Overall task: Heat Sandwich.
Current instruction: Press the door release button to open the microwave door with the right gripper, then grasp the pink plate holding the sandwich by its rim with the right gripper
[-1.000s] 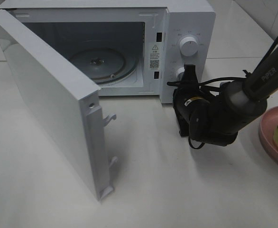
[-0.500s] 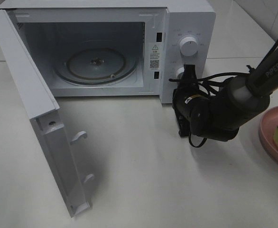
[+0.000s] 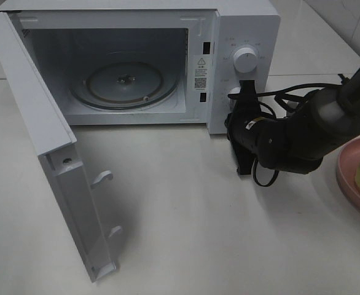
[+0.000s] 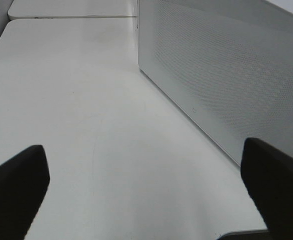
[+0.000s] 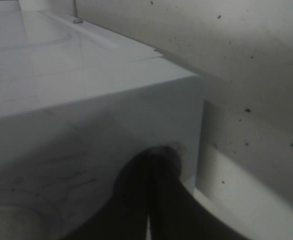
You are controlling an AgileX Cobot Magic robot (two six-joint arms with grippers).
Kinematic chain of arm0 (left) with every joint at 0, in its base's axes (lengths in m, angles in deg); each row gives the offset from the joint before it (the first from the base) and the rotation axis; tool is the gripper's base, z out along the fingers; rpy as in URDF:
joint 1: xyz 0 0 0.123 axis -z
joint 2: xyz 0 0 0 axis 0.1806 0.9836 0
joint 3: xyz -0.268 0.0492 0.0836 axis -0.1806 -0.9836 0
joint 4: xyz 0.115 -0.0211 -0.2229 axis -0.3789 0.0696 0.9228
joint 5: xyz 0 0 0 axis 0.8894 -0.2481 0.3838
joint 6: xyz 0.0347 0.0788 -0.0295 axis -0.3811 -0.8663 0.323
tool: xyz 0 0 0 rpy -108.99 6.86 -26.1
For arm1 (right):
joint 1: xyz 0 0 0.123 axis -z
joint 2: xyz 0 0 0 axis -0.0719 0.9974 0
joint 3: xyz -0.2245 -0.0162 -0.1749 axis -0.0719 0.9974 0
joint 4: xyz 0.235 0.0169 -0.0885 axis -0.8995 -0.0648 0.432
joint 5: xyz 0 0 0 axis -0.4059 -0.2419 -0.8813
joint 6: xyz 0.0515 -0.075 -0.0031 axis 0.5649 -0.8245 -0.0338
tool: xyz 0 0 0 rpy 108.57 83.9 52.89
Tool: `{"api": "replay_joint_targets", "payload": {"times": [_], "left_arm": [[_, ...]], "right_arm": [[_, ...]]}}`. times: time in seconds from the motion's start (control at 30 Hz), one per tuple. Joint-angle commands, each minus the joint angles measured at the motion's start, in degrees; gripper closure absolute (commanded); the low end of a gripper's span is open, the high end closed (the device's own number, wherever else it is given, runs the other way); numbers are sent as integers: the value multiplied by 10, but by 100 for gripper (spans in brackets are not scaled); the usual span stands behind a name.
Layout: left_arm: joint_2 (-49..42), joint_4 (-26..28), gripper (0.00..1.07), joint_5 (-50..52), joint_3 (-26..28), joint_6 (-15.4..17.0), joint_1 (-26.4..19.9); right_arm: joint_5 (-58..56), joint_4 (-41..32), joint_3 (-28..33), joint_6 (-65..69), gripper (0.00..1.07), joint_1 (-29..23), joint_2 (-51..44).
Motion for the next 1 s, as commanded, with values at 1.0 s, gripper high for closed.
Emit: {"api": "replay_joint_targets", "payload": {"times": [1.0], "left_arm": [[-15,3,5,8,-2,3,1]], "right_arm": [[-258,40,129,-206,101,1,-240]]}}
